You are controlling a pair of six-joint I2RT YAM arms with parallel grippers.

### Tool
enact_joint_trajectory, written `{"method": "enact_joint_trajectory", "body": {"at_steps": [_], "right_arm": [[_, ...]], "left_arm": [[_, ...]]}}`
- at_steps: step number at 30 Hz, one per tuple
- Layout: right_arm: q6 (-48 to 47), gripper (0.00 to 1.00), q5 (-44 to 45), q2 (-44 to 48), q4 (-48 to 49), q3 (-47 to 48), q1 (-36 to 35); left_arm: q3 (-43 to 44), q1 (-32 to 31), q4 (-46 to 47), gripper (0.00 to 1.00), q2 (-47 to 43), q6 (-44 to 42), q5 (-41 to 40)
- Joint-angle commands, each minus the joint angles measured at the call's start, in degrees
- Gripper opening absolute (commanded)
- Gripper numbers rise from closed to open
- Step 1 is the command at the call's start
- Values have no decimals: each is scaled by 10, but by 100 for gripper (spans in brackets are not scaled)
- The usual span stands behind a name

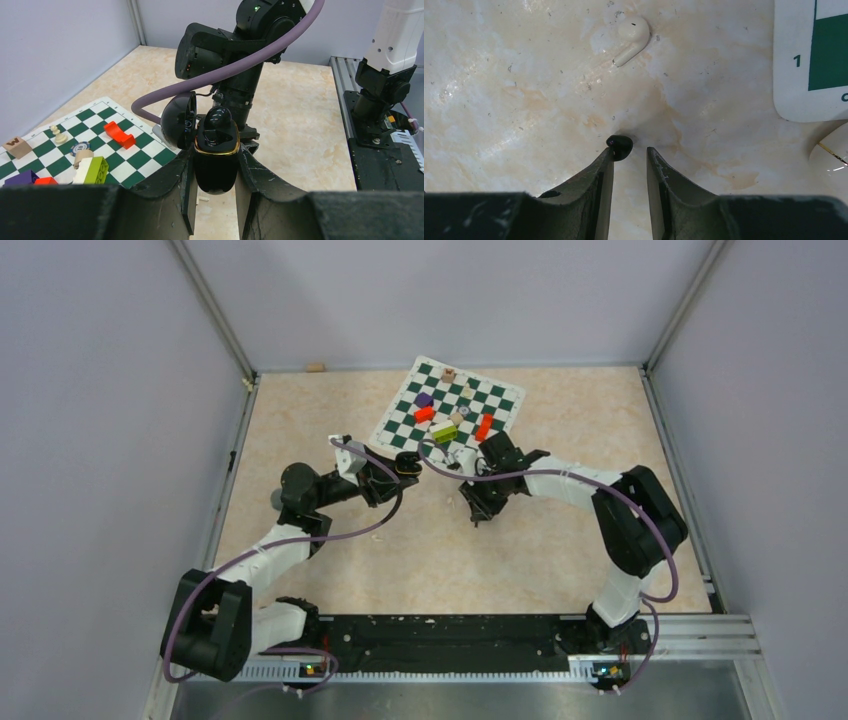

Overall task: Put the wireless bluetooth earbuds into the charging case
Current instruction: Adjust the earbud at the center of the board.

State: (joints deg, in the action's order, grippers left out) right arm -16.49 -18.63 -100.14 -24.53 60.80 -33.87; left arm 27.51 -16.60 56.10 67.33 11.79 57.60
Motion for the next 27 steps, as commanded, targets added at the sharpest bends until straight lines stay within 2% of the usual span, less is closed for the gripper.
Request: {"method": "enact_joint_trajectory", "body": {"at_steps": [1,18,27], "right_arm": [[-11,29,-15,25,-7,-1,16],[3,32,-93,14,-26,4,76],[16,34,-127,12,-12,4,78]], "left_arm": [[-2,-2,24,0,-17,-7,2],[-2,-2,30,0,-19,-1,4],[-2,-1,33,0,-18,2,3]]}}
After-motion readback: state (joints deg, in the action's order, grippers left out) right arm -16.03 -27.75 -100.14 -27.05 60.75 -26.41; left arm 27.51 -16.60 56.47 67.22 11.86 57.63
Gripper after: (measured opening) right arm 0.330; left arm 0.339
